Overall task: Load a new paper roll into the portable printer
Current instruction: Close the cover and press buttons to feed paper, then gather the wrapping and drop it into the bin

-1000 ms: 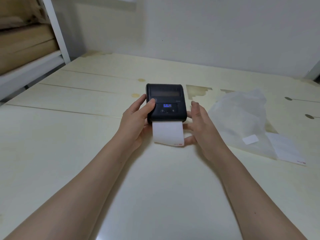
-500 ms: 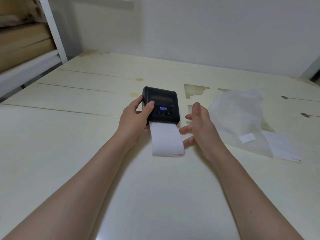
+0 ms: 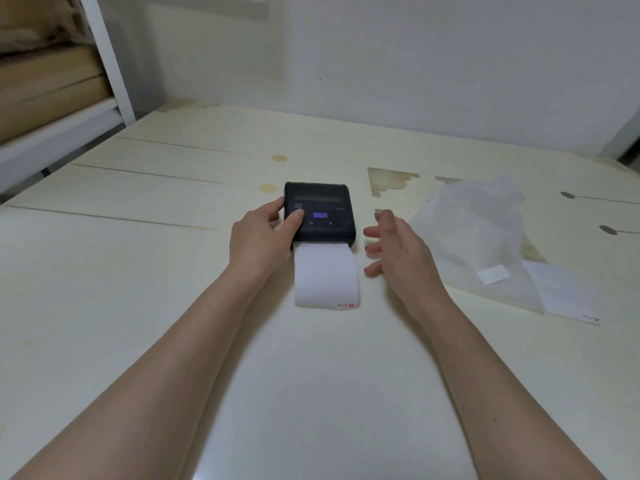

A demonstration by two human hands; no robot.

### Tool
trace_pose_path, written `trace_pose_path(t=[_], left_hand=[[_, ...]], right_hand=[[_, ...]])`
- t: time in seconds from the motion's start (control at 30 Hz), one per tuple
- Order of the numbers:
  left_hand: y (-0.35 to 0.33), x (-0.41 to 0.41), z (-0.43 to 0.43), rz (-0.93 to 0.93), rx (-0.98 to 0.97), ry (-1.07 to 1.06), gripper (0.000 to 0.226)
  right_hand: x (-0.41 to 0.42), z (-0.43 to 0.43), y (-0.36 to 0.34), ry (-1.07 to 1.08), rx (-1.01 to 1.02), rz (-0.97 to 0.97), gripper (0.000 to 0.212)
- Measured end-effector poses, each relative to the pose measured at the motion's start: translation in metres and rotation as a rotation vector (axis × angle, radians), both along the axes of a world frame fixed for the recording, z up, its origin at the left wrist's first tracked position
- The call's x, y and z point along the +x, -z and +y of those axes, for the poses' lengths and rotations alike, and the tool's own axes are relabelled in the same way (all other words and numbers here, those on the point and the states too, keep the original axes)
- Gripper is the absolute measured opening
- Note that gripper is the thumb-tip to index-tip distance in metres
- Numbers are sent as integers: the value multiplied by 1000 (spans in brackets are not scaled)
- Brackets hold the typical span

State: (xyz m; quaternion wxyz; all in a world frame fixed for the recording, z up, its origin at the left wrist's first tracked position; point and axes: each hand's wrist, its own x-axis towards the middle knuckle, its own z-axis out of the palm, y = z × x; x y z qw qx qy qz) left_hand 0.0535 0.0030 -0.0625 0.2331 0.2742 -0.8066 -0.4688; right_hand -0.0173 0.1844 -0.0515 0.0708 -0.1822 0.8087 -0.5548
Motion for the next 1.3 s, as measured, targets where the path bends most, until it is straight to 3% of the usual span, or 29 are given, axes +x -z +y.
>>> trace_pose_path(t=[0.13,0.37,0.53,0.67,0.77,0.83,0.9,1.0,1.07,1.2,1.3], left_hand=[[-1,2,-3,17,30,65,35],[-3,2,-2,21,28,70,37],[-5,1,10,53,-130,-58,50],[-16,1,43,147,-322,-32,54],[-25,-6,72,171,-402,63,54],[-30,-11,92,170,-398,112,53],[-31,-17,113,143,-396,161,51],[-28,-28,146,94,-407,235,49],[-24,-36,165,70,-403,272,49],[-15,-52,182,-18,-434,273,53],[-13,-65,178,-82,-430,206,60]], right_hand=[[-4,-2,5,-20,59,8,44],[-3,-5,8,-55,38,24,32],[2,-2,7,-6,-46,73,29],[0,17,2,160,-112,157,27],[-13,57,-9,466,-78,288,23],[-27,97,-11,717,2,321,22],[-40,137,-6,902,197,227,27],[-46,173,6,879,684,-3,54],[-46,181,7,796,828,-16,65],[-57,189,-6,751,693,-165,72],[-55,198,-4,751,450,-133,54]])
